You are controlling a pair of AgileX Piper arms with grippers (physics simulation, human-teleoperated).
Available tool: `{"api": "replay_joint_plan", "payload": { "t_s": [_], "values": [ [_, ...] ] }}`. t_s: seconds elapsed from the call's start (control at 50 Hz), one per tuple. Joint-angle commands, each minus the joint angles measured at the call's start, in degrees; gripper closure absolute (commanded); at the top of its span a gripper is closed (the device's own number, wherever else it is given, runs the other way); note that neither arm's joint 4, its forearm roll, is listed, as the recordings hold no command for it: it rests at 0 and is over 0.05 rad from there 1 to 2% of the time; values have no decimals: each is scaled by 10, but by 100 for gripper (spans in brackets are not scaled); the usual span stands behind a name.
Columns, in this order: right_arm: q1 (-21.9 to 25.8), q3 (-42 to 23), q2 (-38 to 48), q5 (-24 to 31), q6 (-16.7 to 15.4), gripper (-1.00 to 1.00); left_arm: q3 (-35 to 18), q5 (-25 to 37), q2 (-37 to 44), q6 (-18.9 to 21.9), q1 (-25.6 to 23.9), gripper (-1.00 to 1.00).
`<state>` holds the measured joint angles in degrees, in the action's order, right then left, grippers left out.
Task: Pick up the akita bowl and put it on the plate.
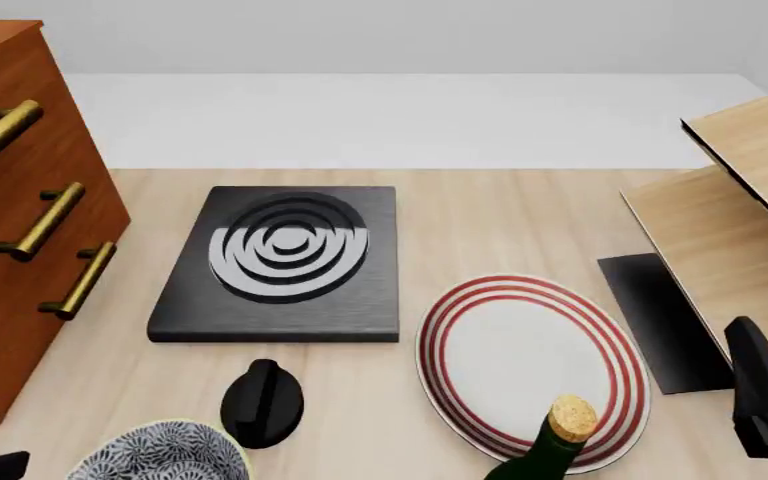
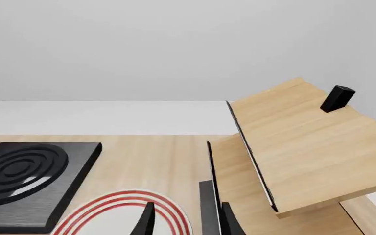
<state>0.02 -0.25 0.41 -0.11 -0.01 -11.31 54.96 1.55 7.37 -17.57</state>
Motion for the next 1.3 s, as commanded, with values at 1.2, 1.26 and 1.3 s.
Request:
{"api": "replay_joint_plan", "payload": {
  "t_s": [1.2, 1.26, 1.3],
  "values": [
    [0, 0, 0, 0, 0, -100, 112, -111, 54, 19, 31, -100],
    [0, 0, 0, 0, 0, -100, 112, -107, 53, 19, 31, -100],
    [0, 0, 0, 0, 0, -100, 112, -103, 51, 18, 31, -100]
  ]
}}
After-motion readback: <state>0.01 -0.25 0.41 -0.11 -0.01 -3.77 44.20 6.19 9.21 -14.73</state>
